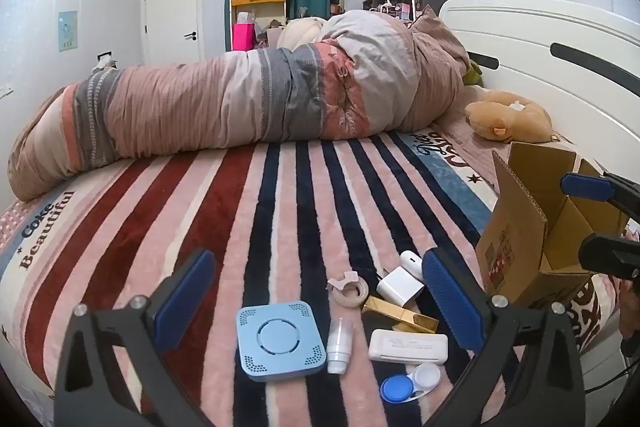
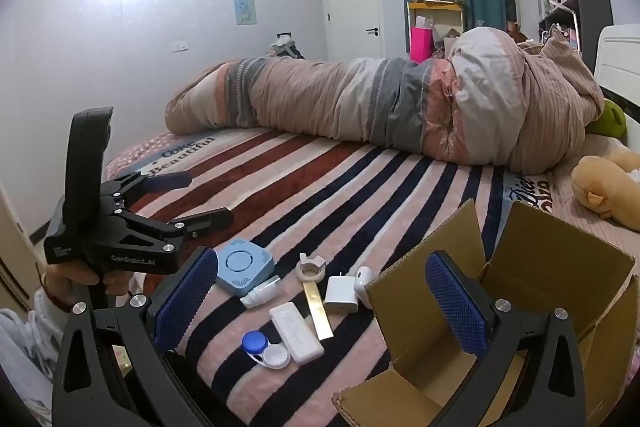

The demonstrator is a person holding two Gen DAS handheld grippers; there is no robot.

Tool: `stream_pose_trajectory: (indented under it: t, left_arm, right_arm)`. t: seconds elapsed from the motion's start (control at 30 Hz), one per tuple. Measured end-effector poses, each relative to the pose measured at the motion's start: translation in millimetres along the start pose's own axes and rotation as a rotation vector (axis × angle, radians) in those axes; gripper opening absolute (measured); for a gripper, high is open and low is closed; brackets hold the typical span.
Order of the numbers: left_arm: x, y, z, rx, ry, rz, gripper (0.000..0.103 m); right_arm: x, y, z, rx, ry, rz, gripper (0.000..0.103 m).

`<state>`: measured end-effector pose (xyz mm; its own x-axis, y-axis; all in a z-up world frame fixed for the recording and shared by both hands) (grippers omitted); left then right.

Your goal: Organize rigid objects

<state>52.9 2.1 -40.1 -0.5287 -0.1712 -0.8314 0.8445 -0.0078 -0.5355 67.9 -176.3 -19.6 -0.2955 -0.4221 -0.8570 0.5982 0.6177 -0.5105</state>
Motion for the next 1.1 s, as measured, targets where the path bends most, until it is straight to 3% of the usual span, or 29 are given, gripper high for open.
stream_pose_trajectory:
  t: [1.1]
  left_arm:
    - [-3.9,-3.6,0.0,-0.006,-0.01,-0.003,0.103]
  right_arm:
    - [-1.3,-0.1,-4.6,-0.003,0.001,0.007,0.103]
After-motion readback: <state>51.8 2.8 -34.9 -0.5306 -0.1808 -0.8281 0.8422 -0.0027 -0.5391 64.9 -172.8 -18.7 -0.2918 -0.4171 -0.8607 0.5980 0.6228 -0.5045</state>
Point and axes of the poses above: each gripper's, at about its wrist camera, not at the fingertips, and y roughly the way its jaws point, z to its right, x to its underside, the point moved 6 cm from there along y, roughly the way its jaws point, and after that the axes turned 10 degrees about -y, right-handed, at the moved point
